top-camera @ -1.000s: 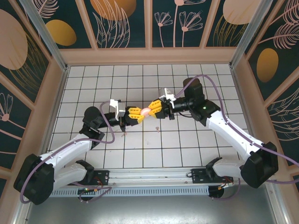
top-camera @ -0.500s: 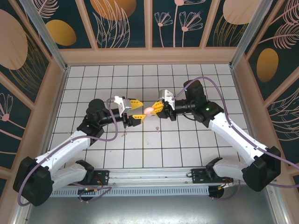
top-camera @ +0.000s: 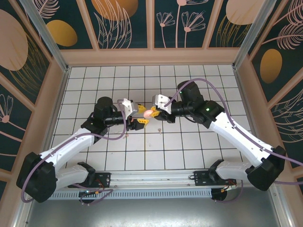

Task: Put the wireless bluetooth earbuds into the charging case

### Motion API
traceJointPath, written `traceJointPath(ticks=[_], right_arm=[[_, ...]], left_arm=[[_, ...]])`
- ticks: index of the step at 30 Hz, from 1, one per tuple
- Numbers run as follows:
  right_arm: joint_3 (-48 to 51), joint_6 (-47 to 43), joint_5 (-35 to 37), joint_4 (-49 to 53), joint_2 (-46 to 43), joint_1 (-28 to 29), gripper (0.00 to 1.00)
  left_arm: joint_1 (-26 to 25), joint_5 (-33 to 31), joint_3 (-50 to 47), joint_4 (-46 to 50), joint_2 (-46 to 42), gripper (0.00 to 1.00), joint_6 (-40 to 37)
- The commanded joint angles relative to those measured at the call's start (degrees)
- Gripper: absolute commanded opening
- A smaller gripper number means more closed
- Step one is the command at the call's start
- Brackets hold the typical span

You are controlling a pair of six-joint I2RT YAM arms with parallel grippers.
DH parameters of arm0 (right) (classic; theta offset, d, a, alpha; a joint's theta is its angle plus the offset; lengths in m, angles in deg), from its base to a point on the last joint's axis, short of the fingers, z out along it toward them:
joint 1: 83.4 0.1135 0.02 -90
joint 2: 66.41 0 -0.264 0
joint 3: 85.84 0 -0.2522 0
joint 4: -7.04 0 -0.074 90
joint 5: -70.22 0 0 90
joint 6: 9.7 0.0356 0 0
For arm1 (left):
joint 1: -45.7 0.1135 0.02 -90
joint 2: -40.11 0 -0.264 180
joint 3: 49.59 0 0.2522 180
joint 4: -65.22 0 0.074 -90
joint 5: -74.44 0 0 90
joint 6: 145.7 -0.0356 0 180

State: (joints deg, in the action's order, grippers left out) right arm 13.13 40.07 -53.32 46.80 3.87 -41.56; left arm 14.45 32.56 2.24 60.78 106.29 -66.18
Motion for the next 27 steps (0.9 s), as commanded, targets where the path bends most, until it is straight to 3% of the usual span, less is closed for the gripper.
traceJointPath(ticks=[1,6,15,20,27], right_arm=[[-1.98,-1.78,3.02,3.09,1.25,1.03,0.16],[-2.43,-1.92,3.28,2.6,1.72,1.4,0.16],[-2.01,-1.37,3.04,1.75,1.35,1.57,0.16],[-0.62,0.84,4.08,-1.14,0.87,1.49,0.36],[0.73,2.31,3.99,-3.3,0.41,0.61,0.39]], left_arm=[[0.19,2.66,1.28,-0.53,-0.07,0.56,-0.72],[0.16,3.43,1.23,-1.25,0.14,0.53,-0.29],[0.17,3.52,1.07,-1.6,0.23,0.24,-0.04],[0.17,3.5,1.05,-1.59,-0.14,0.22,-0.02],[0.17,3.58,0.94,-2.02,-0.43,0.22,0.12]])
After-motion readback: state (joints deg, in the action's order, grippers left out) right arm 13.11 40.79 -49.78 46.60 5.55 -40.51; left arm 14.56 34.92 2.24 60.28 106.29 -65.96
